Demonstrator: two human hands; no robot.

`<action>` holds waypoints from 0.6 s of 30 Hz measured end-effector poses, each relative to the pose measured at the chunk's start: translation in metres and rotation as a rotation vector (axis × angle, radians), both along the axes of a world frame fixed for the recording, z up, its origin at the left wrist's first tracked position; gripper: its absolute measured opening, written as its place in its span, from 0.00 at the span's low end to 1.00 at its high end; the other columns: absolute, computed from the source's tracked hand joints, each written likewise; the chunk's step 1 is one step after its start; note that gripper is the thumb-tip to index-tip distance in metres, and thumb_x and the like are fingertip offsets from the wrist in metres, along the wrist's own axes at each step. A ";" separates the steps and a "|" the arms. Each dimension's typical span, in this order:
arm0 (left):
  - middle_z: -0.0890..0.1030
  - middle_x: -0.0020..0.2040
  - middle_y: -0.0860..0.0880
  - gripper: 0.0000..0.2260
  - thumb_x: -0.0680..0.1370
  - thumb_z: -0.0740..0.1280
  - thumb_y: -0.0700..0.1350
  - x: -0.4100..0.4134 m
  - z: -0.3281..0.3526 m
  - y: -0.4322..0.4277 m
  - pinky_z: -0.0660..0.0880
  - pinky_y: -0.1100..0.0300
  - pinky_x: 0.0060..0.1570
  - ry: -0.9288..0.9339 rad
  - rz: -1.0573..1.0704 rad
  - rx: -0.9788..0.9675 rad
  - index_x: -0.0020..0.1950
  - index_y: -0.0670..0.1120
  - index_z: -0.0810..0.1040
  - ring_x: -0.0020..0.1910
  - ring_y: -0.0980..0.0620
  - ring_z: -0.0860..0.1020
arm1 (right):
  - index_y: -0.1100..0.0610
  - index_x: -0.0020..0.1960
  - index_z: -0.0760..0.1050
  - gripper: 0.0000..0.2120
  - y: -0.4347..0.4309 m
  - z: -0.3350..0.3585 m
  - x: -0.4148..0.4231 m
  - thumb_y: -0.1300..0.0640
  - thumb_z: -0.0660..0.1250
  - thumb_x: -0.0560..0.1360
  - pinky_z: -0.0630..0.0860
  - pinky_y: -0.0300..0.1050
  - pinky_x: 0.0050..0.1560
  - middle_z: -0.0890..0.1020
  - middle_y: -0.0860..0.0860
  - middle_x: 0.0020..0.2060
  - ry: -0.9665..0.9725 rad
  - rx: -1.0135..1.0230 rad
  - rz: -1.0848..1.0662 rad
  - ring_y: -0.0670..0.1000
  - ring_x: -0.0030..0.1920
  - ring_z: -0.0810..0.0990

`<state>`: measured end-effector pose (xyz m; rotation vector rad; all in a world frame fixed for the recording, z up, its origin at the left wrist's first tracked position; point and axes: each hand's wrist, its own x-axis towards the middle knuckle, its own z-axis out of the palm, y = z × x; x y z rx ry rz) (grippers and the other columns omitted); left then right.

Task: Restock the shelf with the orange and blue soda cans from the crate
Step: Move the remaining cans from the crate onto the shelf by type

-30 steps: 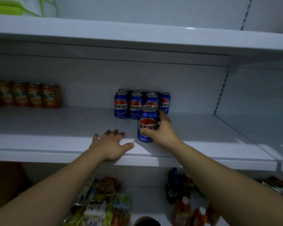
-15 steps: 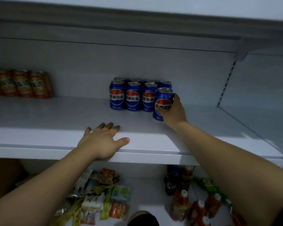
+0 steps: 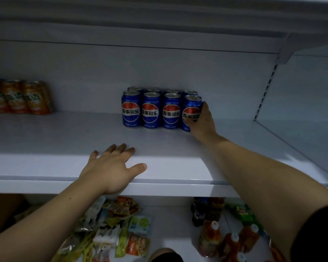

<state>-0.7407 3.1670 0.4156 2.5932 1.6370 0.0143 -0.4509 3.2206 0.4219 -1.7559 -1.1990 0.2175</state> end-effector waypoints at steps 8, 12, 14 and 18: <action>0.49 0.79 0.55 0.33 0.74 0.45 0.71 0.000 0.000 0.000 0.47 0.44 0.73 -0.019 0.008 -0.001 0.77 0.59 0.50 0.77 0.52 0.49 | 0.55 0.78 0.50 0.39 0.007 0.002 0.004 0.52 0.69 0.76 0.69 0.51 0.65 0.70 0.54 0.71 -0.024 -0.057 0.012 0.57 0.68 0.71; 0.50 0.79 0.55 0.33 0.75 0.46 0.71 0.000 0.002 0.000 0.47 0.44 0.73 -0.038 0.002 -0.008 0.77 0.59 0.51 0.77 0.52 0.49 | 0.55 0.78 0.48 0.43 0.000 0.008 0.000 0.48 0.71 0.74 0.70 0.55 0.67 0.68 0.56 0.72 -0.009 -0.131 0.015 0.58 0.69 0.71; 0.50 0.79 0.55 0.33 0.75 0.48 0.71 -0.002 0.003 0.001 0.47 0.43 0.73 -0.053 0.000 -0.027 0.77 0.59 0.52 0.77 0.51 0.49 | 0.55 0.79 0.45 0.45 -0.008 0.016 -0.005 0.47 0.70 0.74 0.68 0.55 0.68 0.63 0.57 0.74 -0.037 -0.170 -0.009 0.59 0.71 0.67; 0.51 0.79 0.53 0.34 0.75 0.53 0.70 -0.005 0.010 0.003 0.47 0.42 0.73 -0.080 -0.037 -0.095 0.77 0.57 0.53 0.77 0.49 0.51 | 0.53 0.77 0.53 0.42 -0.028 0.037 -0.022 0.44 0.71 0.70 0.71 0.58 0.66 0.68 0.57 0.69 -0.121 -0.166 -0.012 0.61 0.67 0.70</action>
